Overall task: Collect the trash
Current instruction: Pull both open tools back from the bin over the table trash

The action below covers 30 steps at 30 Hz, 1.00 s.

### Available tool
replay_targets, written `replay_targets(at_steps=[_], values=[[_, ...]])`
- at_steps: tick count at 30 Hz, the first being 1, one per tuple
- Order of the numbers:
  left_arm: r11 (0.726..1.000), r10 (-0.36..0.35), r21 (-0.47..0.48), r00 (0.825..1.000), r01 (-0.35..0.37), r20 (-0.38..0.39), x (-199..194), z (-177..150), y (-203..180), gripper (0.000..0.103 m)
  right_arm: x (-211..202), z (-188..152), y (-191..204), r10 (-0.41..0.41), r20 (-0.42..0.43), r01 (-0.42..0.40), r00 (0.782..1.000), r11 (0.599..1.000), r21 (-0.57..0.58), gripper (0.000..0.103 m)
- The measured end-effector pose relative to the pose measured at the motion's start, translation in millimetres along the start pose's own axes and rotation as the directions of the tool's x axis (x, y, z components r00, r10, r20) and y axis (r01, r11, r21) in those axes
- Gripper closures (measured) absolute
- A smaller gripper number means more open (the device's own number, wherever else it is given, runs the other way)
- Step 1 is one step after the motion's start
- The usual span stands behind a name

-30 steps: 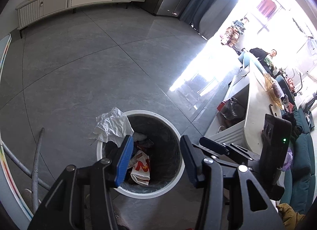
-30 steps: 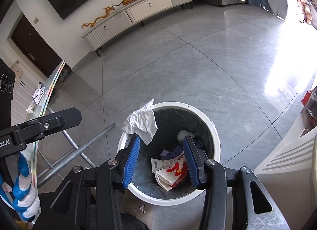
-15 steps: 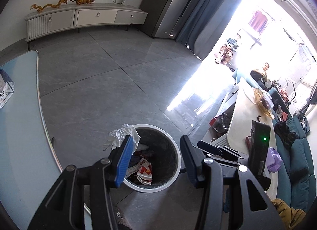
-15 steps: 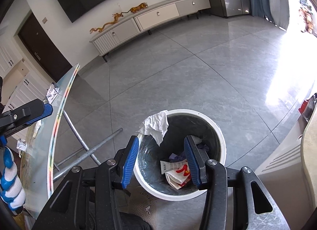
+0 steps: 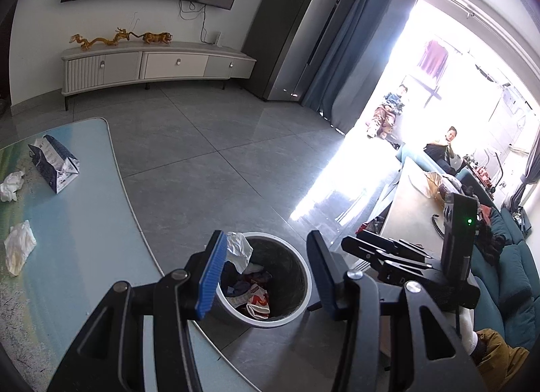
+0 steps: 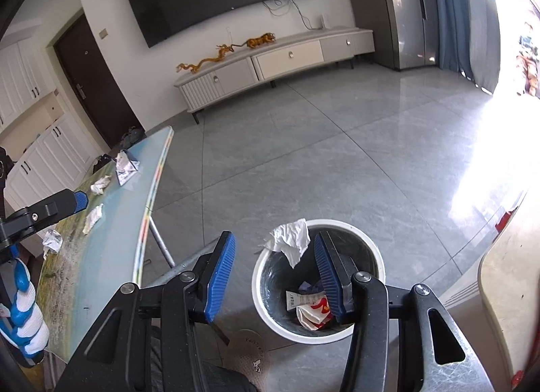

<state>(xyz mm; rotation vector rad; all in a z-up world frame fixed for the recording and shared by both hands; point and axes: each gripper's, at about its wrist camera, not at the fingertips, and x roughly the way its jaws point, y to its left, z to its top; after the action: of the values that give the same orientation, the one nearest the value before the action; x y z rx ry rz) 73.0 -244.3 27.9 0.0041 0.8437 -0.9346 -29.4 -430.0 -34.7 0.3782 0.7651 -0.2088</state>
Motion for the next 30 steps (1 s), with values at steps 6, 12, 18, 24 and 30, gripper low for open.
replay_targets(at_steps=[6, 12, 18, 24, 30], values=[[1.0, 0.026, -0.015, 0.999, -0.026, 0.041, -27, -4, 14, 0.056, -15, 5, 28, 0.016, 0.024, -0.014, 1.0, 0.998, -0.054, 0.052], [0.997, 0.061, -0.041, 0.995, -0.058, 0.073, -48, -8, 35, 0.056, -25, 8, 53, 0.037, 0.036, -0.033, 0.999, 0.994, -0.101, 0.051], [0.993, 0.102, -0.077, 0.988, -0.093, 0.116, -74, -13, 55, 0.052, -31, 11, 76, 0.062, 0.044, -0.055, 0.997, 0.988, -0.144, 0.05], [0.984, 0.156, -0.115, 0.975, -0.139, 0.158, -103, -18, 80, 0.051, -36, 16, 103, 0.09, 0.054, -0.078, 0.994, 0.979, -0.189, 0.049], [0.965, 0.24, -0.158, 0.949, -0.21, 0.203, -144, -29, 113, 0.05, -40, 21, 135, 0.133, 0.059, -0.115, 0.989, 0.962, -0.248, 0.047]])
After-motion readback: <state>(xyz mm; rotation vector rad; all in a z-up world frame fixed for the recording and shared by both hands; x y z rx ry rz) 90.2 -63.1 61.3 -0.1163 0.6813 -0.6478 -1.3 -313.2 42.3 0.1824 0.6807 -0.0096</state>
